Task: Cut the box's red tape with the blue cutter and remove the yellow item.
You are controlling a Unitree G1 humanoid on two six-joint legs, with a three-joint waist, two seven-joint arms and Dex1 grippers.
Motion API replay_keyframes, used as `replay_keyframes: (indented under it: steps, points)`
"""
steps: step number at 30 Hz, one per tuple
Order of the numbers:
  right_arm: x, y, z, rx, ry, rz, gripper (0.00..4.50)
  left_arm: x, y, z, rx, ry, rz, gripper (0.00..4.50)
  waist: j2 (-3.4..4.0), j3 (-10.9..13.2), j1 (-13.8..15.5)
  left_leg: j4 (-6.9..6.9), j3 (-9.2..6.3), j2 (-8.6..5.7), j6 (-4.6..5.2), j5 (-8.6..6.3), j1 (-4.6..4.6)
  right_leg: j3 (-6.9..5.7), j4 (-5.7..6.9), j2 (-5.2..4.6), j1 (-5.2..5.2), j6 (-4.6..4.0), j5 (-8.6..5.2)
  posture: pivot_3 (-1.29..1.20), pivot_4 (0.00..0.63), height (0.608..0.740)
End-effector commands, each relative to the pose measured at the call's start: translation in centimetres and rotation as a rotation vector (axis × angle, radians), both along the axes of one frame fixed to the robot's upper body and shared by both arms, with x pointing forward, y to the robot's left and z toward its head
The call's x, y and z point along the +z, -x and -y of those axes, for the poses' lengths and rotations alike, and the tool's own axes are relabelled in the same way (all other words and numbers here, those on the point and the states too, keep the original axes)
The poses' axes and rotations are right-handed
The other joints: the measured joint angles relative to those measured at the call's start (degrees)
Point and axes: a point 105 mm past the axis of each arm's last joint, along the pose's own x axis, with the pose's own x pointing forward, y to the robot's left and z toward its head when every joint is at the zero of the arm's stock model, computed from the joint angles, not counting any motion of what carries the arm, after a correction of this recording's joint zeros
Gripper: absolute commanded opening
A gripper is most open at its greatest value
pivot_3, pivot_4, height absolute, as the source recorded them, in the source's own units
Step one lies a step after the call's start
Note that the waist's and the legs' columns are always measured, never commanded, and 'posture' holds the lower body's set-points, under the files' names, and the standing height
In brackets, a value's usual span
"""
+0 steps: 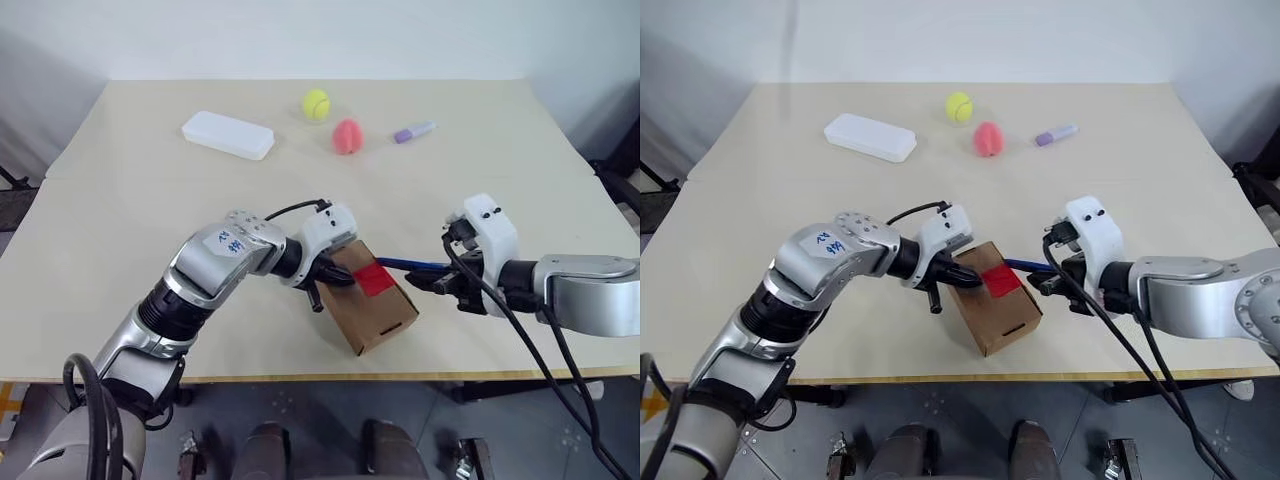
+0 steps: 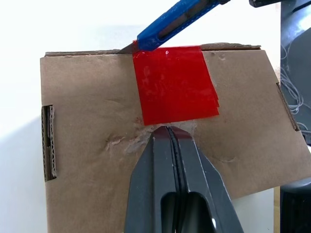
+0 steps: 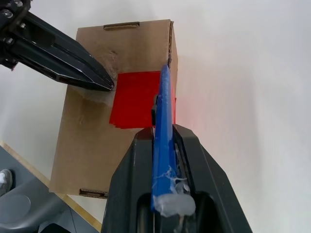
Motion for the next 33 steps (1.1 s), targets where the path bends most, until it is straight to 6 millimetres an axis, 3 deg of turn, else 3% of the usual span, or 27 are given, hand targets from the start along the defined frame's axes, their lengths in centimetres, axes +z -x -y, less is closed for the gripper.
replay_keyframes:
  steps: [1, 14, 25, 33]
  points:
    - [-0.4, 1.3, -0.5, 0.075, 0.017, -0.05, 0.12, -5.0, -0.7, -2.2, 0.149, -0.17, -0.111, 0.0, 0.0, 0.0, 0.06, 0.0, -0.01, 0.0, 0.0, 0.0, 0.02, -0.02, -0.02, 0.0, 0.04, 0.0, 0.0, 0.0, 0.15, 0.74]
    - [-0.4, 3.3, 0.3, 0.17, 0.078, -0.114, 0.12, -5.1, -1.5, -2.1, 0.19, -0.169, -0.1, 0.0, 0.0, -0.03, 0.97, -0.01, -0.02, 0.0, 0.06, -0.11, 0.38, -0.05, -0.35, 0.0, 0.5, -0.07, 0.02, 0.0, 0.15, 0.74]
    - [-1.5, 0.7, 0.0, 0.055, 0.046, -0.12, 0.12, -4.9, -1.4, -2.0, 0.194, -0.157, -0.092, 0.0, -0.22, -0.54, 0.49, -0.01, 0.0, 0.05, 0.29, -0.22, 0.59, -0.05, -0.43, 0.01, 0.66, -0.28, 0.15, 0.0, 0.15, 0.74]
    - [1.7, 0.2, 0.4, 0.048, 0.012, -0.005, 0.12, -4.9, -1.3, -2.0, 0.193, -0.151, -0.089, 0.0, -0.23, -0.56, 0.51, -0.01, 0.0, 0.05, 0.32, -0.24, 0.59, -0.05, -0.46, 0.01, 0.68, -0.29, 0.16, 0.0, 0.15, 0.74]
